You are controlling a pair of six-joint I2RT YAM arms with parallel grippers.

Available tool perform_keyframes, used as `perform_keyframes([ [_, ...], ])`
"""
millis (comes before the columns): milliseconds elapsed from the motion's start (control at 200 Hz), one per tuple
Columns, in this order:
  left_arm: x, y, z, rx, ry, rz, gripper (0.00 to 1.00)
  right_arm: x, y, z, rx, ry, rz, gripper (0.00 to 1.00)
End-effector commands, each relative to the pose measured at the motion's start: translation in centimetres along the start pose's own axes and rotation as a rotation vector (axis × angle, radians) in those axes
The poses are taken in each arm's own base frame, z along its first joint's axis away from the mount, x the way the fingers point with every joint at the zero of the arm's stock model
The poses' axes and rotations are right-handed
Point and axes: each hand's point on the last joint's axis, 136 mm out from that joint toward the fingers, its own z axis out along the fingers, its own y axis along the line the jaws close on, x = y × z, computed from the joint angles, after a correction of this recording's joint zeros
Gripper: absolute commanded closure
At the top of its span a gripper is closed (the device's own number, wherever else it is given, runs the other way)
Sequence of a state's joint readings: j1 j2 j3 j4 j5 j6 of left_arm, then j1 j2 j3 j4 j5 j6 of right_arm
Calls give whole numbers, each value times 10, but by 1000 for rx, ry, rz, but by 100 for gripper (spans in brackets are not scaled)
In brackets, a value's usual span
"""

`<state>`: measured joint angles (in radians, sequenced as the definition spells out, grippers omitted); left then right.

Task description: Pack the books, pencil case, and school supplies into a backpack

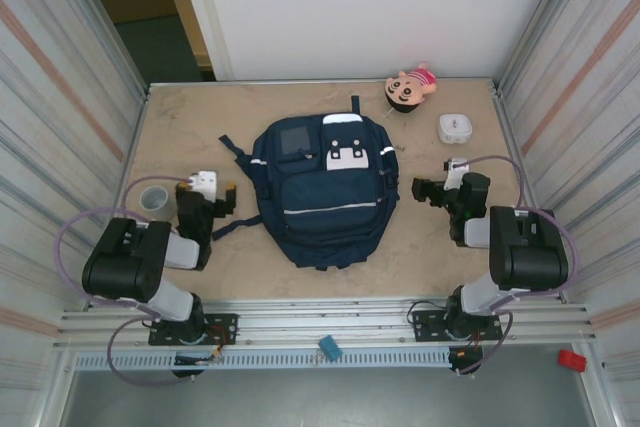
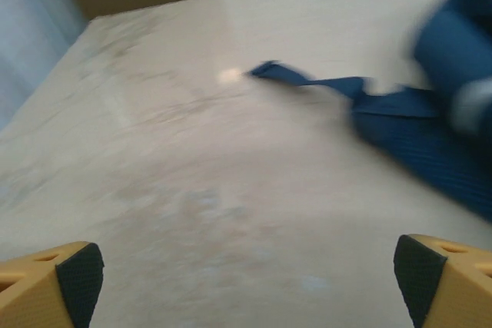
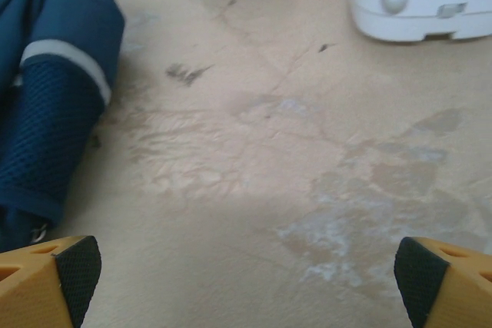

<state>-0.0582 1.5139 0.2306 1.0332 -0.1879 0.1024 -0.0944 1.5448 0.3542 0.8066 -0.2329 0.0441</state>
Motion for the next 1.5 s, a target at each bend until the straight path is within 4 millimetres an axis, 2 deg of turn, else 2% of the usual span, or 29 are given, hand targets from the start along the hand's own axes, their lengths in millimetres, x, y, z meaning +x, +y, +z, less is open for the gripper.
perform_keyframes([
  [0,-25,-2,24,70,33,-99,1,-24,2,3,-11,-68,-5,1],
  [45,-24,-8,25,68,24,-63,1,-25,2,3,-12,-71,-6,1],
  [1493,-24,-6,23,58,41,-70,1,-25,1,3,-4,-70,-8,1],
])
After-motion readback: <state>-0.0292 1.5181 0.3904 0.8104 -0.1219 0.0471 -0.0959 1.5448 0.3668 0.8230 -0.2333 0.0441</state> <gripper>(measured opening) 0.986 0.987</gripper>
